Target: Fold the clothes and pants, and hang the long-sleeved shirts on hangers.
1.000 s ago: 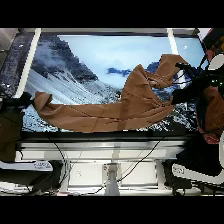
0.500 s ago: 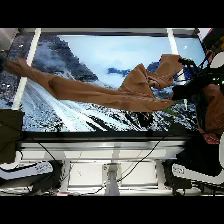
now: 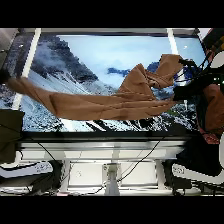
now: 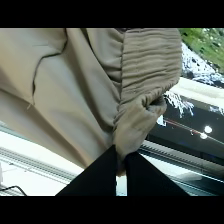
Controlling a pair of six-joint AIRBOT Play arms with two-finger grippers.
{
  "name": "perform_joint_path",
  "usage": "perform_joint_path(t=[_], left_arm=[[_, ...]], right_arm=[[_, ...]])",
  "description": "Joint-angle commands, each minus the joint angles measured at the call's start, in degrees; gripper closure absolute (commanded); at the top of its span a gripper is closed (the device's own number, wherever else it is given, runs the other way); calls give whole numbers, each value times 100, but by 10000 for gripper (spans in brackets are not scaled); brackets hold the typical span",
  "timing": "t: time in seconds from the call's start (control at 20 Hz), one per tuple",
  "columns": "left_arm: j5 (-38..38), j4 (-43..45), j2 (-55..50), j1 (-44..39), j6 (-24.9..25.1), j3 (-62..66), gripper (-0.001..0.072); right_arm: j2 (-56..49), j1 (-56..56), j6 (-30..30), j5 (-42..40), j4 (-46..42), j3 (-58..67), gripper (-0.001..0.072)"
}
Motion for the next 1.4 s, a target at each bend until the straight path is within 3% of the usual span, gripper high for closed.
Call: perform_joint_path(t=[0.0,0.05,0.15,0.3,0.5,0.65,0.85,1.05,1.15,1.2,1.25,1.35], left_arm=[[-1482,1366,-487,35,-188,7,412],[-1628,1410,-640,66,-420,9,21],[-1681,1440,-817,79,-793,9,7],[-1285,1207,-787,42,-885,20,13],[-1001,-197,-881,-28,-876,17,11],[-767,-789,-1058,-229,-885,15,11],[-437,-734,-1419,-717,-953,15,11],[-66,-448,-1698,-935,-1523,15,16],[72,-356,-1716,-953,-1547,15,172],[138,-365,-1716,-953,-1550,15,179],[195,-367,-1716,-953,-1547,15,240],[280,-391,-1714,-955,-1547,17,501]], right_arm=[[2,2,-20,44,-31,2,682],[2,2,-33,44,-31,2,683],[2,2,-37,44,-33,2,683],[2,2,-35,17,-31,2,683],[2,2,-31,-92,-26,2,683],[2,2,-28,-103,-26,2,683],[2,2,-28,-98,-22,2,683],[2,2,-31,-101,-24,2,683],[2,2,-33,-103,-24,2,683],[2,2,-33,-105,-24,2,683],[2,2,-33,-107,-24,2,683],[2,2,-31,-109,-24,2,683]])
